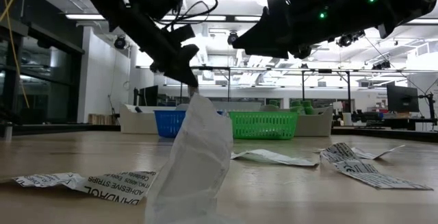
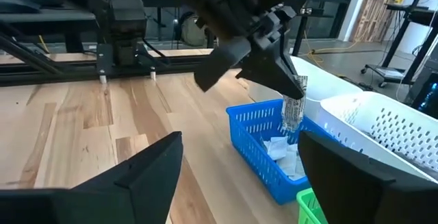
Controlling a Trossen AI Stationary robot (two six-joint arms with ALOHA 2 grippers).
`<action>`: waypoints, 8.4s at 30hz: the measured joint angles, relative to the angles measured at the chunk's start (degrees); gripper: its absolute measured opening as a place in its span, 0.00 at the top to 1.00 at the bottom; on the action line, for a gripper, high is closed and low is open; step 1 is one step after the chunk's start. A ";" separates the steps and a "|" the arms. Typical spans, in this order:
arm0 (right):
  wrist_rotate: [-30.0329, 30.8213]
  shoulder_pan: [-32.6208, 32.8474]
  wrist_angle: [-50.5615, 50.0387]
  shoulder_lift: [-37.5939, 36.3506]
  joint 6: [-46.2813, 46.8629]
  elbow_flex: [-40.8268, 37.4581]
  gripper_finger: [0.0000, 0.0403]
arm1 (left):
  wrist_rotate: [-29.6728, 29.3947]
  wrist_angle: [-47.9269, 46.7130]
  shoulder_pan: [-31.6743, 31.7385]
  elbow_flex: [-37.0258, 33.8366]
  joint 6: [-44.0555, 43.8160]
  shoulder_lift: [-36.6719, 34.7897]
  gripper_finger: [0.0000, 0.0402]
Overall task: Pick & Place Travel size toiletries
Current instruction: Put the white bandage pad into the blue basket
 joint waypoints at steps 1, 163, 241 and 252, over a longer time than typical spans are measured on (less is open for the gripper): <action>0.00 0.00 -0.09 0.00 0.32 0.00 0.30 | 2.17 0.02 0.84 0.00 -0.87 0.00 1.00; -27.06 0.09 -9.87 -10.62 -10.02 0.02 0.99 | 20.94 15.99 -20.19 -0.02 20.83 0.07 0.56; -27.29 13.83 -37.46 -6.15 48.48 0.00 0.45 | 14.14 -9.81 -3.35 0.00 13.36 -2.01 0.74; -28.62 16.06 -24.86 5.60 67.35 0.01 0.45 | 12.79 -11.51 -4.06 0.00 13.38 -2.40 0.74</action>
